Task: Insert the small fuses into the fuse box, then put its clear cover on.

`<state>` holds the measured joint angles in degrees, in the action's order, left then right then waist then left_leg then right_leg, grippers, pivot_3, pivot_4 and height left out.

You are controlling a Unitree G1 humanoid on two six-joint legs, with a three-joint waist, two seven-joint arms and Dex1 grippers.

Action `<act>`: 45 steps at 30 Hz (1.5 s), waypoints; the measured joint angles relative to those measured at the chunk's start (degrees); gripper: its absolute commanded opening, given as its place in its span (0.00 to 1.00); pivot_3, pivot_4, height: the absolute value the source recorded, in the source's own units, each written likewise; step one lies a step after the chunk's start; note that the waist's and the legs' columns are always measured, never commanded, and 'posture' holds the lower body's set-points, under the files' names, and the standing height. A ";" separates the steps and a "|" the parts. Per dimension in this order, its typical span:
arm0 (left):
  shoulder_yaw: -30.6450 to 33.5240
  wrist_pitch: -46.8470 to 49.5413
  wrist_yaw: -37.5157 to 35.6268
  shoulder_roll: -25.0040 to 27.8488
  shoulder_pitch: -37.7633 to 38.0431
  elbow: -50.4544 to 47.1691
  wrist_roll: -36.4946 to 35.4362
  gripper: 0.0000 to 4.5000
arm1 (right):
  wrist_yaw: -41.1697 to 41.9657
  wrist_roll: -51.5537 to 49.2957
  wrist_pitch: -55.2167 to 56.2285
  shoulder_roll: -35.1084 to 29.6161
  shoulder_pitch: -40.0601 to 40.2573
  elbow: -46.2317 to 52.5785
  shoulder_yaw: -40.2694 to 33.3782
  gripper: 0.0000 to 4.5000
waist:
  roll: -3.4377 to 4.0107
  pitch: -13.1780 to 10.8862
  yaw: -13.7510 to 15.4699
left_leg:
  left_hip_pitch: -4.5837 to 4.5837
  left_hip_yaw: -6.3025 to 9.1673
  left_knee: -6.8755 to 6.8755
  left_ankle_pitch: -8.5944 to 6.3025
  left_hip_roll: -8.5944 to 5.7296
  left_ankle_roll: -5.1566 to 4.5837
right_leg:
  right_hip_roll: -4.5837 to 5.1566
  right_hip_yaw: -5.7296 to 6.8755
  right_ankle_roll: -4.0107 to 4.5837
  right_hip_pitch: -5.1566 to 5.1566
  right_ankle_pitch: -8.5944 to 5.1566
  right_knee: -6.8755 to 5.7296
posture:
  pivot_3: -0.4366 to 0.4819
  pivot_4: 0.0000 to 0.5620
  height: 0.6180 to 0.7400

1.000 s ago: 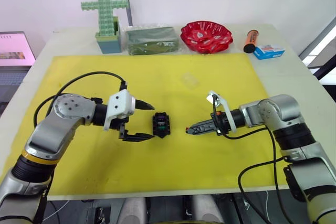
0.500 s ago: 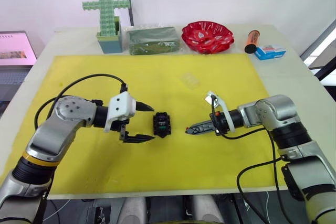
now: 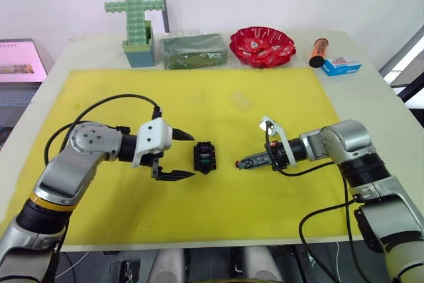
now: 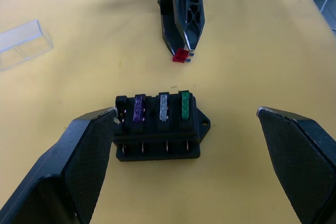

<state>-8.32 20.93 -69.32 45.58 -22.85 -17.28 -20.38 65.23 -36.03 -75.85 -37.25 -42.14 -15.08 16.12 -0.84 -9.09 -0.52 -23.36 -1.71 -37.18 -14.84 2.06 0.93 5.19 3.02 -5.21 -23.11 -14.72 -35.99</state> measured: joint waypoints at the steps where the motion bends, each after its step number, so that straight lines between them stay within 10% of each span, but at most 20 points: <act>1: 0.00 0.00 0.00 0.00 0.00 0.00 0.01 1.00 | 0.11 0.07 0.06 0.00 -0.05 -0.17 0.09 0.39 | 0.00 0.00 0.00 | 0.00 0.00 0.00 0.00 0.00 0.00 | 0.00 0.00 0.00 0.00 0.00 0.00 | 0.48 0.27 1.00; 20: -0.38 0.01 0.07 -0.35 -0.45 0.02 0.66 1.00 | 1.48 1.55 1.23 -0.01 -0.40 -0.77 0.88 0.01 | 0.00 0.00 0.02 | 0.00 0.00 -0.02 0.00 0.00 0.00 | 0.00 0.00 0.00 0.01 0.00 -0.01 | 0.48 0.27 1.00; 45: 0.89 -3.79 -0.49 1.36 1.14 4.29 1.37 1.00 | 0.19 4.11 5.14 -3.09 -2.15 13.59 1.71 0.01 | 0.02 -0.01 -0.05 | -0.01 0.01 -0.01 0.00 0.00 0.00 | 0.00 0.00 0.00 -0.03 0.00 -0.01 | 0.48 0.27 1.00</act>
<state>-7.43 17.14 -69.81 46.94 -21.70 -12.99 -19.01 65.42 -31.93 -70.71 -40.35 -44.29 -1.49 17.83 -0.82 -9.10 -0.58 -23.37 -1.70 -37.20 -14.84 2.06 0.93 5.19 3.02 -5.21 -23.13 -14.72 -36.01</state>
